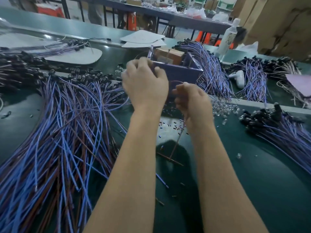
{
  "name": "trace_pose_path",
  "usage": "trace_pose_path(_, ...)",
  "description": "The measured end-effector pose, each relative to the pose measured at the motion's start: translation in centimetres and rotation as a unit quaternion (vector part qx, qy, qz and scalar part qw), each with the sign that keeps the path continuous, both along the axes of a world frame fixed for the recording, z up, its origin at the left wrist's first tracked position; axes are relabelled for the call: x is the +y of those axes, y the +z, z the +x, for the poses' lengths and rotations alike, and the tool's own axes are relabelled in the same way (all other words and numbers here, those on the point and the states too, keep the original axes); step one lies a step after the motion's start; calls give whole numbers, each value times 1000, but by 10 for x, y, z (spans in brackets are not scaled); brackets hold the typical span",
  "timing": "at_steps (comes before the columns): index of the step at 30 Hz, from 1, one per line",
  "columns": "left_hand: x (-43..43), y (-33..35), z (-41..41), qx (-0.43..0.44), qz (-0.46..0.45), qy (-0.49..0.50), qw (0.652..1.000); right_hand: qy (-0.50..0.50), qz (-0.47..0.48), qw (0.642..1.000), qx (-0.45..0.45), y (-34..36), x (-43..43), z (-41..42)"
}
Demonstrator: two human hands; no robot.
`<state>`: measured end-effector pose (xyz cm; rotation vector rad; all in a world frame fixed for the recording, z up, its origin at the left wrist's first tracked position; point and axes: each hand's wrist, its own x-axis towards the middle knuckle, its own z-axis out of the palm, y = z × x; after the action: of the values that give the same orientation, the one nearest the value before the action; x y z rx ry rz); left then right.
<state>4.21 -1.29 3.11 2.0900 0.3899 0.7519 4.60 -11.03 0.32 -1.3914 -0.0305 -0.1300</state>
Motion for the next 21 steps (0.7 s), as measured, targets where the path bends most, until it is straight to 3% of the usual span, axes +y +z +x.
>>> trace_pose_path(2,11,-11,7,175,74,3,982,3,37,999,8,-1,-24,-3)
trace_pose_path(4,13,-18,8,274,55,-51,959,2,53,998,21,-6,-40,-4)
trace_pose_path(7,10,-27,9,265,43,-93,959,-57,83,993,56,-13,-47,-4)
trace_pose_path(12,11,-19,5,251,100,-39,962,-191,194,958,89,-16,-65,1)
trace_pose_path(14,10,-21,8,270,96,-76,955,-201,230,947,101,-19,-68,1)
trace_pose_path(18,-7,-34,9,346,128,-204,907,-171,233,954,82,-21,-63,0)
trace_pose_path(21,-17,-42,10,359,103,-222,900,-162,216,960,73,-21,-61,0)
